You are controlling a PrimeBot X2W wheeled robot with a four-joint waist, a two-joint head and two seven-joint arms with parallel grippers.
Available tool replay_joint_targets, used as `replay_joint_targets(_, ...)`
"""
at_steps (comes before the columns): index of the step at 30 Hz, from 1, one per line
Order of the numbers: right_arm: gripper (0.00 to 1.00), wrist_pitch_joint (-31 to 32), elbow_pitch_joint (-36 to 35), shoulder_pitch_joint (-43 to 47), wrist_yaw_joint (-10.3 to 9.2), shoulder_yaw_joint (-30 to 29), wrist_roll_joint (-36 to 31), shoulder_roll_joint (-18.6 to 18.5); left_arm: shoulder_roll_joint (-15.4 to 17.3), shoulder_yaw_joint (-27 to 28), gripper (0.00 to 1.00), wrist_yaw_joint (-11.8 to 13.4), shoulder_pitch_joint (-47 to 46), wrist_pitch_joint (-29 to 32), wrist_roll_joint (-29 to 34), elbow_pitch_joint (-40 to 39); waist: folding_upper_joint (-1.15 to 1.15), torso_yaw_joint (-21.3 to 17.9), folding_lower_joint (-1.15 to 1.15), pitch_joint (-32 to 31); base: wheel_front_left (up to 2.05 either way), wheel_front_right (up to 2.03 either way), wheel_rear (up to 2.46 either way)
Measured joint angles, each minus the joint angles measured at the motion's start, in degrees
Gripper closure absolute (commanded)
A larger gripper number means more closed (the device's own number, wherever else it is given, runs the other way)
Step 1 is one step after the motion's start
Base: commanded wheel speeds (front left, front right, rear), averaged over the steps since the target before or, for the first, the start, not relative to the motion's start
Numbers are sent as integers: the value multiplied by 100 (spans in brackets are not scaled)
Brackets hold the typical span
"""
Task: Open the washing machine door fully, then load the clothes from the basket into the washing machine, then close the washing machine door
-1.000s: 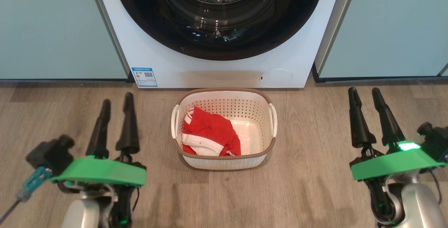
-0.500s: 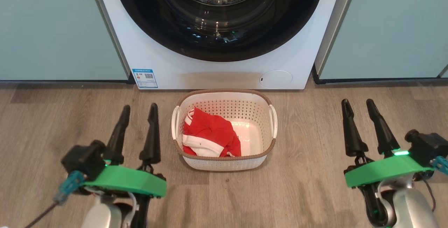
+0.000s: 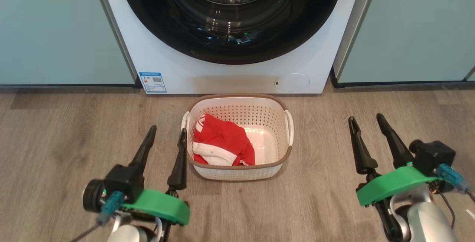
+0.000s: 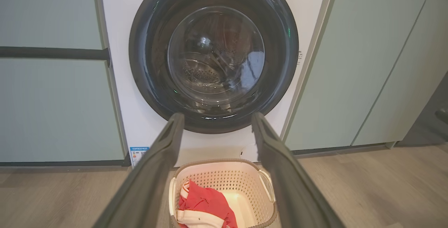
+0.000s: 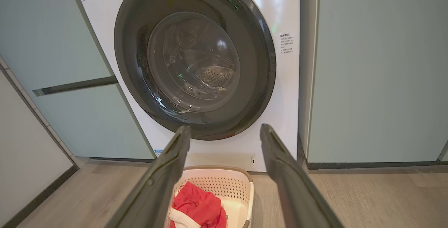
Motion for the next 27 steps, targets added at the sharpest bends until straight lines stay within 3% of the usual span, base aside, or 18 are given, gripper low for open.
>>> replay_joint_targets(11, 0, 8, 100, -1, 0, 12, -651, -2, 9, -97, 0, 249, 1, -174, 559, 410, 0, -33, 0, 0, 0, 0, 0)
replay_joint_targets(27, 0, 45, 361, -1, 0, -99, -840, -4, 5, 4, 0, 332, 10, -270, 511, 895, 0, -47, 0, -21, 0, 0, 0)
